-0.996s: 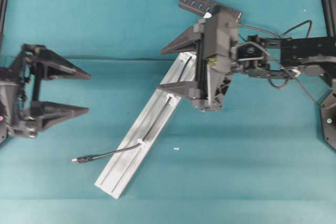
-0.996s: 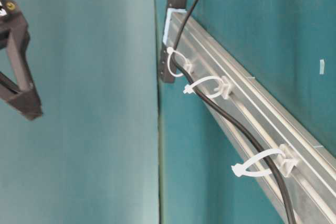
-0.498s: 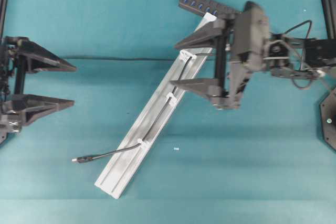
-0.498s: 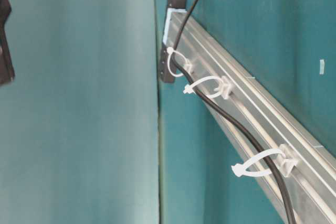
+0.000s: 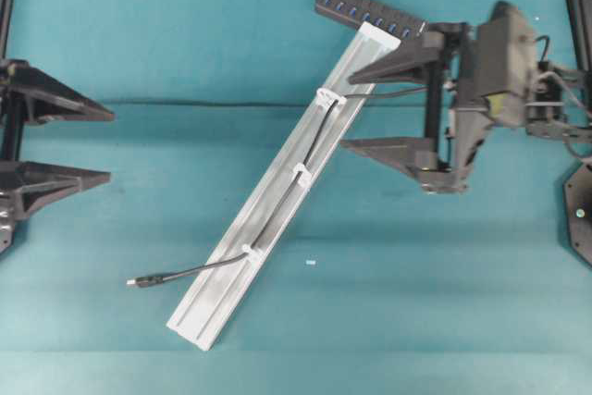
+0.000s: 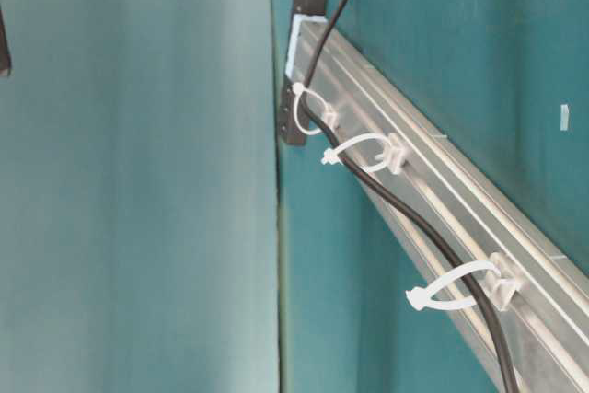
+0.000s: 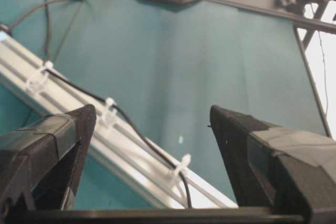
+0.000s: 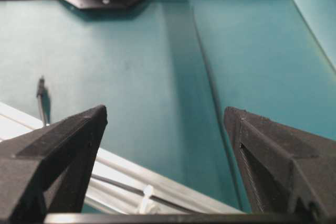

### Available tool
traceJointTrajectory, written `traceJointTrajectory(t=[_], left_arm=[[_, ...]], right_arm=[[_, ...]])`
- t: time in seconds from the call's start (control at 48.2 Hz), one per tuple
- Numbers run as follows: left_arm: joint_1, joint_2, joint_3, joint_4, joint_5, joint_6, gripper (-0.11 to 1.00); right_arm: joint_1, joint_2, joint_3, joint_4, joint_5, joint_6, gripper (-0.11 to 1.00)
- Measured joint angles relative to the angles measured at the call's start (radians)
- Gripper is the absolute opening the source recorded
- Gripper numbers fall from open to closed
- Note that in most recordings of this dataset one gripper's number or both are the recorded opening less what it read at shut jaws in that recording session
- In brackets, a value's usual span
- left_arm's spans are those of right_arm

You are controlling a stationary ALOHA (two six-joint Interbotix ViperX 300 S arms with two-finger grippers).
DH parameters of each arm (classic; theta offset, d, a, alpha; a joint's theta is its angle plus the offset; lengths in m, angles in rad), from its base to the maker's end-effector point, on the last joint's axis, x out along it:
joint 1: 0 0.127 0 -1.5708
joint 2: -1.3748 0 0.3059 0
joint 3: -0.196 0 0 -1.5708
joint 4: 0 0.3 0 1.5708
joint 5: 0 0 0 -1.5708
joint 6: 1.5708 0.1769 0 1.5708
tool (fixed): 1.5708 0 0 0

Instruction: Pass the USB cable through three rings with both arms.

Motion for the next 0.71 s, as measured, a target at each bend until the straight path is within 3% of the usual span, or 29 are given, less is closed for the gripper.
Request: traceJointTrajectory(t=[0.187, 0.436, 0.705], left_arm=[[0.0, -0.014, 0.0, 0.0, 0.003, 0.002, 0.94], [0.0, -0.015, 0.0, 0.0, 0.005, 0.0, 0.94], [0.0, -0.014, 0.0, 0.0, 0.003, -0.002, 0.94]], right_arm=[[-0.008, -0.049, 0.025, -0.002, -0.014, 0.006, 0.93], [-0.015, -0.087, 0.055, 0.0, -0.017, 0.109, 0.93], [-0.018, -0.109, 0.077, 0.0, -0.018, 0.126, 0.93]])
